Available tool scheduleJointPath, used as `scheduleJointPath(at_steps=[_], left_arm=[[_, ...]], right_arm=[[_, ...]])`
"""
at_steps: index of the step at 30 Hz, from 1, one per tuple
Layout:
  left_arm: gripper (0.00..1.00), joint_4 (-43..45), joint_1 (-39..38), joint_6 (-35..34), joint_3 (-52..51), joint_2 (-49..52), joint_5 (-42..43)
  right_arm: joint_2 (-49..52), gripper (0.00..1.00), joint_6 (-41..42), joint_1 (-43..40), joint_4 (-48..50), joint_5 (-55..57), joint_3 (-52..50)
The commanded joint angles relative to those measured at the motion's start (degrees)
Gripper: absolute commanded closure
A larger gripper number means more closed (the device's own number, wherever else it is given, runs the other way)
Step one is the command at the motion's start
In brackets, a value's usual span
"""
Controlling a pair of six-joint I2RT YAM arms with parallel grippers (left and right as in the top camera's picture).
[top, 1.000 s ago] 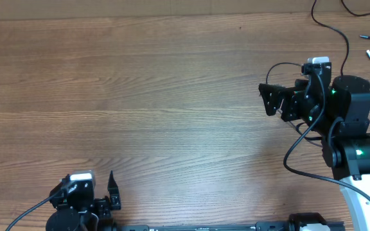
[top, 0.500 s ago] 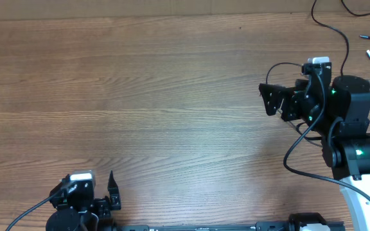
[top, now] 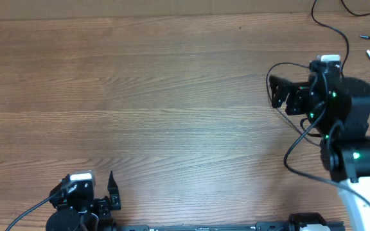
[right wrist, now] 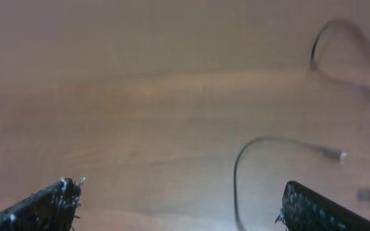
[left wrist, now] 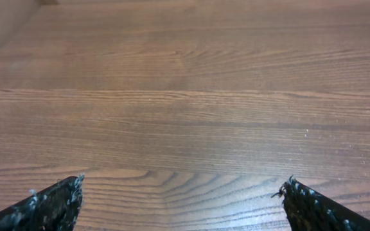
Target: Untangle cables
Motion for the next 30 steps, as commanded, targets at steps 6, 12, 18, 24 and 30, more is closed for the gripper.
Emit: scheduleJointPath(at_steps=[6,12,18,24,30], left_arm=[[0.0,0.09,0.42,-0.55,0.02,-0.63,0.63],[0.0,0.09,0.42,-0.55,0.02,-0.63,0.63],[0.01,0.09,0.42,-0.55,0.02,-0.63,0.63],[0.0,0.09,0.42,-0.55,0.02,-0.63,0.63],[0.01,0.09,0.42,-0.55,0.02,-0.63,0.63]], right_arm=[[-19.54,0.0,0.04,-0.09,37.38,1.9,-31.63],[-28.5,0.0,0.04,-0.09,51.32,1.9,-46.82],[-39.26,0.0,0.02,-0.35,50.01,3.02,-52.59],[-46.88,0.0,0.02,-1.29,43.98,4.22,-52.74],[-55.41,0.0,0.02,-1.29,33.94,4.57,-52.74]])
